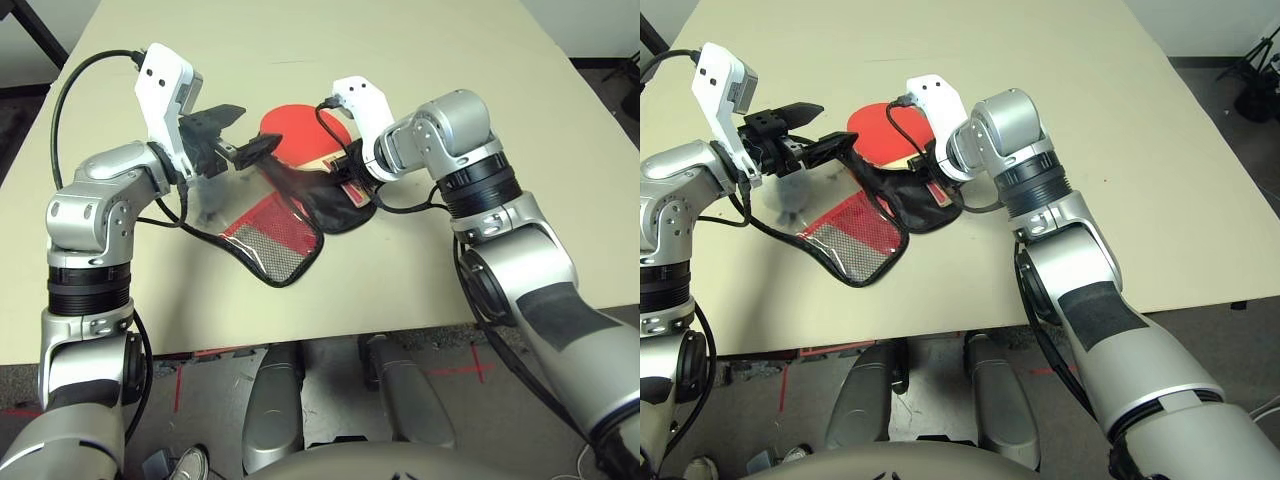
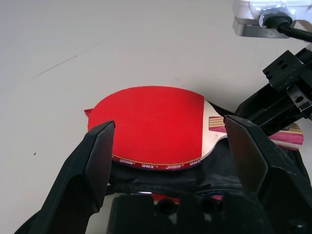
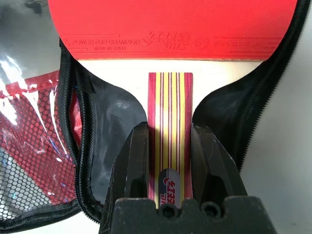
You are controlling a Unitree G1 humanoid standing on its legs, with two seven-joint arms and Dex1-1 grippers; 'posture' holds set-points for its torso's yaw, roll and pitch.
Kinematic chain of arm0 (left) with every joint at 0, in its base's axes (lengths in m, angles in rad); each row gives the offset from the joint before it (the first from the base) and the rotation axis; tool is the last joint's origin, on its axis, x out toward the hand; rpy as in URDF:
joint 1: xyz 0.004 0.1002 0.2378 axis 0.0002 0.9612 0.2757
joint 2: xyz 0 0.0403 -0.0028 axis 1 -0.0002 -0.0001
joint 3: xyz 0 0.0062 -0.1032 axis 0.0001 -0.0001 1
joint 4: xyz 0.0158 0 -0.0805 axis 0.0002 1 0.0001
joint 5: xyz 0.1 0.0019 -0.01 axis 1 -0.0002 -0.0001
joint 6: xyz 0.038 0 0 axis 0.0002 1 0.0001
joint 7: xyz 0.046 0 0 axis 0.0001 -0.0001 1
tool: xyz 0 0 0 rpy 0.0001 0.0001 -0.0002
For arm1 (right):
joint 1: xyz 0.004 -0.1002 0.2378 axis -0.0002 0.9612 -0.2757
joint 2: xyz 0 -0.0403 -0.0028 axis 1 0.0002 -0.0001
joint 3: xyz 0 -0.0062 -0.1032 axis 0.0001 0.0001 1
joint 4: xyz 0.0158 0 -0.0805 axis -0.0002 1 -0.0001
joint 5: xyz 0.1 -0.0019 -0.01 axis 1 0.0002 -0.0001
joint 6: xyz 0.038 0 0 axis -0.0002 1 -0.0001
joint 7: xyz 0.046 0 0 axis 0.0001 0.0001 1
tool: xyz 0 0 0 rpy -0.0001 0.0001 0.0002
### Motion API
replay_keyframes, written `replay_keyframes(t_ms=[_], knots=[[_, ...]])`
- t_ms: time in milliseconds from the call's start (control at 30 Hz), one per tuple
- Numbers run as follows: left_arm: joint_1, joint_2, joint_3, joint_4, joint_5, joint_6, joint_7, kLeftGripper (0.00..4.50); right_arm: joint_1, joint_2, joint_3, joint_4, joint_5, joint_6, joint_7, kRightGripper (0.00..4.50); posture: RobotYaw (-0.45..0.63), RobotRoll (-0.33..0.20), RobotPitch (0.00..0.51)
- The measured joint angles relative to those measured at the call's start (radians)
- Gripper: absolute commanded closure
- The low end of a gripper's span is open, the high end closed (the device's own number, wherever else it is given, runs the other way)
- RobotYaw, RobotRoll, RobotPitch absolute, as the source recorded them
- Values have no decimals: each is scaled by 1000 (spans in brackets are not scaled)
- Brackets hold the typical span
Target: Store the ping-pong paddle in its case and zip it.
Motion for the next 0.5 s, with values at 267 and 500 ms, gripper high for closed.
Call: replay_keyframes(t_ms=[267, 500], knots=[[1, 8, 1, -4, -5, 1, 7, 0, -2, 0, 2, 15, -19, -9, 24, 2419, 149, 0, 242], [-63, 40, -3, 82, 11, -41, -9, 0, -36, -23, -63, 9, 9, -5, 62, 26, 117, 0, 230]])
